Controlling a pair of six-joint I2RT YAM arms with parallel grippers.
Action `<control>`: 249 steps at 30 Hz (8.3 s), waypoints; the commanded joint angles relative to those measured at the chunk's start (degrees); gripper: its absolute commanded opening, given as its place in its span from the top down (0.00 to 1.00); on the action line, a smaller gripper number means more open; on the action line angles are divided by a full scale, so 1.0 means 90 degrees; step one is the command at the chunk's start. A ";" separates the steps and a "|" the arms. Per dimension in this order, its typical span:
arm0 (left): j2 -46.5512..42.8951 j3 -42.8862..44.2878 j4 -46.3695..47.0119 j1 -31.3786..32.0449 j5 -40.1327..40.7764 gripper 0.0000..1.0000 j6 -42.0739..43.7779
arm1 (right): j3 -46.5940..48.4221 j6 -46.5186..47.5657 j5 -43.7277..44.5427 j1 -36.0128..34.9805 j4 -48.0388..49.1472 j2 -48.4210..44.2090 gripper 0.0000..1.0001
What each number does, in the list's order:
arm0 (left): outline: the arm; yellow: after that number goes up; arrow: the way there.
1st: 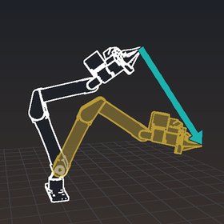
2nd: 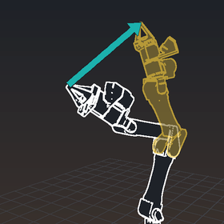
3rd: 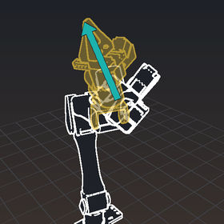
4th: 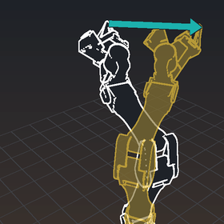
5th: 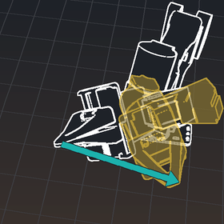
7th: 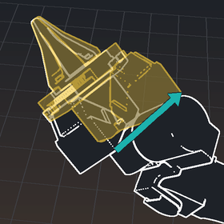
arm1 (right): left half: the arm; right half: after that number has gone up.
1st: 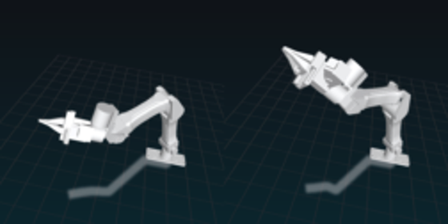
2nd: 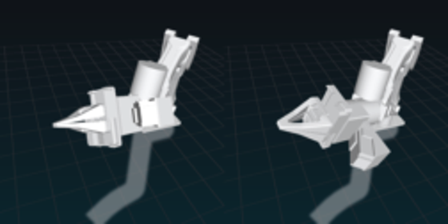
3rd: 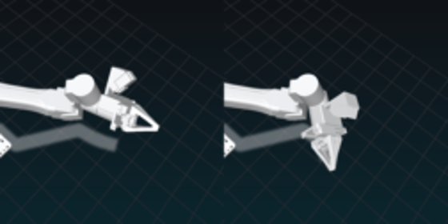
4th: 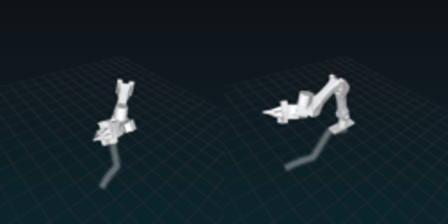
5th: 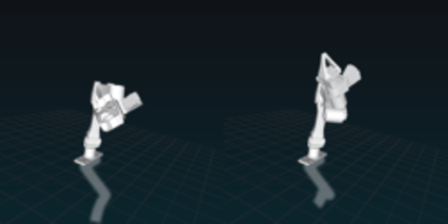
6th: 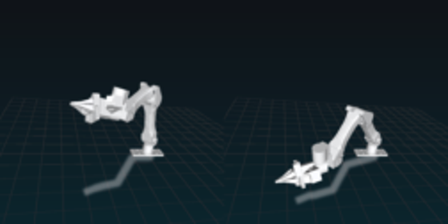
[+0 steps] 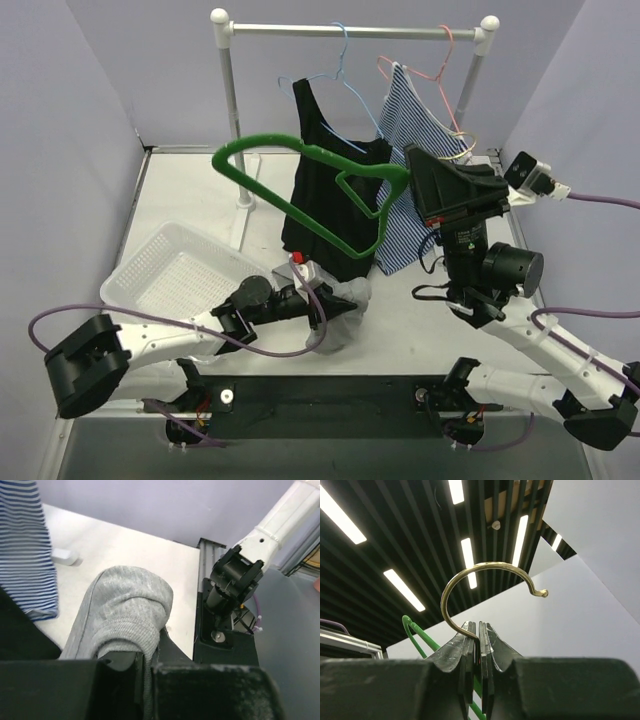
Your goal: Remove the tank top from the hanger
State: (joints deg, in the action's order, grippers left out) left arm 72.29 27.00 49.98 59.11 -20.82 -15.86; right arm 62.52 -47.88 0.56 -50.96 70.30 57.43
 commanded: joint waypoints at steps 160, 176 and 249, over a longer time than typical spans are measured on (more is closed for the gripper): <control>-0.3959 0.1287 -0.8015 -0.3416 -0.3421 0.20 -0.0777 | -0.3471 0.1970 -0.1205 0.0076 -0.6464 -0.2700 1.00; -0.3853 0.1199 -0.7828 -0.2525 -0.2824 0.57 -0.0562 | -0.3197 0.1707 -0.1586 0.0086 -0.5751 -0.2270 1.00; -0.3970 0.1951 -0.8580 -0.2525 -0.4777 1.00 0.0053 | 0.0973 0.7448 -0.4564 -0.0080 -1.1034 -0.1459 0.09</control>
State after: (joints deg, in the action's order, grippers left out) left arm 37.17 41.63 -28.14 36.34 -61.54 -16.82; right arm 68.29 15.40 -40.71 -51.83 -28.75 43.70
